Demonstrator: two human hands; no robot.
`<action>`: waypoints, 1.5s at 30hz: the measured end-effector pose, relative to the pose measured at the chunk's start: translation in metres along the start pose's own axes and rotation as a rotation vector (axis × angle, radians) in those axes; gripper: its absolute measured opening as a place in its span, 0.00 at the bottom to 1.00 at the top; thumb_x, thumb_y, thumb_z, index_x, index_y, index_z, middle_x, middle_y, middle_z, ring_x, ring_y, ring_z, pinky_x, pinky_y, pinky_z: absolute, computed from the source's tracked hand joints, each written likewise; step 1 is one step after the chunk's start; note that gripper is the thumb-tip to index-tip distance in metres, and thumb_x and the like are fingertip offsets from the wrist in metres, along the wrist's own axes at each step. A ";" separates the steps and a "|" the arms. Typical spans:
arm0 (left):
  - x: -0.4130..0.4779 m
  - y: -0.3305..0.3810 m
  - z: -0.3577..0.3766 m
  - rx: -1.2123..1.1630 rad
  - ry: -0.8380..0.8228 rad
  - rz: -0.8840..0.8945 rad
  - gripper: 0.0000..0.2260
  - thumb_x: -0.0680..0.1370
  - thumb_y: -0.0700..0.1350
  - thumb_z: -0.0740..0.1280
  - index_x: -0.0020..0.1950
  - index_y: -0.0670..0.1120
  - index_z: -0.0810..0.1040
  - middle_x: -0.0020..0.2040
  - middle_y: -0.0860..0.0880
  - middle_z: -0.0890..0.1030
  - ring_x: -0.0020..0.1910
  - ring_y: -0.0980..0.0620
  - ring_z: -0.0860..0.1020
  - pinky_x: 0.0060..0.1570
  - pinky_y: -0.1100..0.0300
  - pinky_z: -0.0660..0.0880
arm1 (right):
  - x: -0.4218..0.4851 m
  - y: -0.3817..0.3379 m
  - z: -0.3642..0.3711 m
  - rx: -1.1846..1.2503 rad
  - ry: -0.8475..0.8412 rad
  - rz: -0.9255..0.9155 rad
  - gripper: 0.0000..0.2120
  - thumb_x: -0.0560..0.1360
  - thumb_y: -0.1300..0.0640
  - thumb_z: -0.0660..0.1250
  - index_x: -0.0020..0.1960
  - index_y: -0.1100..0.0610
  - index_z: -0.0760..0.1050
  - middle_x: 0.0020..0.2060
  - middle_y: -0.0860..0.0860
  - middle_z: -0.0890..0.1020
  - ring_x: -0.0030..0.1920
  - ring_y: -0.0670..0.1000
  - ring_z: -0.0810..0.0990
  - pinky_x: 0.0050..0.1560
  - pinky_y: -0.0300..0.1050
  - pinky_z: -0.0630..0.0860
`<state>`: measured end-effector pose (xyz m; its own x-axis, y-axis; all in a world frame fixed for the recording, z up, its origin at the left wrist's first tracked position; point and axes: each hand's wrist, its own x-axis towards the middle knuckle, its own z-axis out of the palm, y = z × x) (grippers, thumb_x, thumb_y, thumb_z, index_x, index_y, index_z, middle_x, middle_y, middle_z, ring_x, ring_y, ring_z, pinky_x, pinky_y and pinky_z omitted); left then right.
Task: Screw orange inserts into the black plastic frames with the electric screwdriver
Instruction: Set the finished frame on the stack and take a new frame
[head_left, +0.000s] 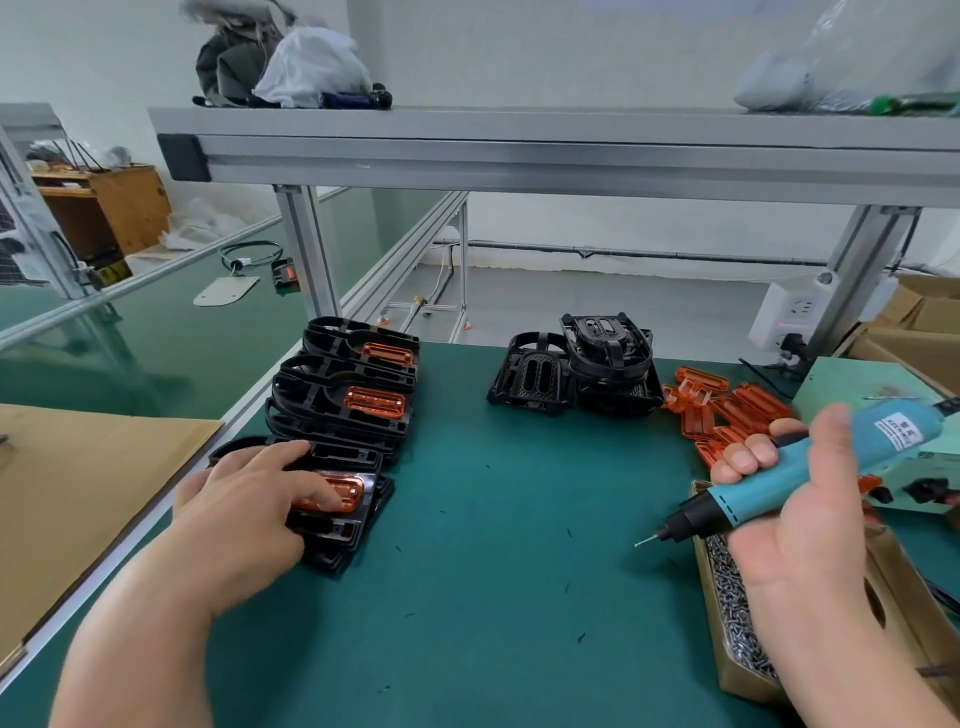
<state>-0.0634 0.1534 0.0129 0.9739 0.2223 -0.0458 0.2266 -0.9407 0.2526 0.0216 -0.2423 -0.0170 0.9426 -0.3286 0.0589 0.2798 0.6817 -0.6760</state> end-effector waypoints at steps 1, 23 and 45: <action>-0.001 0.001 -0.001 -0.006 -0.011 0.012 0.25 0.72 0.40 0.70 0.56 0.71 0.77 0.82 0.65 0.57 0.81 0.56 0.51 0.78 0.49 0.48 | 0.000 0.000 0.000 0.001 0.003 0.002 0.19 0.76 0.35 0.74 0.42 0.50 0.77 0.33 0.47 0.71 0.33 0.48 0.71 0.36 0.40 0.74; 0.071 0.180 0.039 -0.972 -0.028 0.135 0.05 0.79 0.49 0.69 0.48 0.52 0.84 0.43 0.52 0.87 0.44 0.48 0.86 0.46 0.50 0.81 | 0.003 0.001 0.001 0.049 0.051 0.069 0.19 0.78 0.36 0.73 0.41 0.51 0.76 0.32 0.48 0.71 0.31 0.47 0.72 0.33 0.40 0.73; 0.179 0.243 0.063 -0.981 -0.045 -0.096 0.08 0.80 0.40 0.63 0.53 0.38 0.80 0.33 0.43 0.85 0.25 0.50 0.80 0.27 0.61 0.76 | 0.005 0.000 -0.005 0.073 0.096 0.060 0.19 0.78 0.37 0.73 0.43 0.52 0.76 0.33 0.49 0.71 0.32 0.49 0.71 0.36 0.43 0.71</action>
<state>0.1672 -0.0514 0.0056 0.9563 0.2573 -0.1392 0.2127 -0.2849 0.9346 0.0249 -0.2470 -0.0205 0.9373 -0.3445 -0.0532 0.2392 0.7466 -0.6208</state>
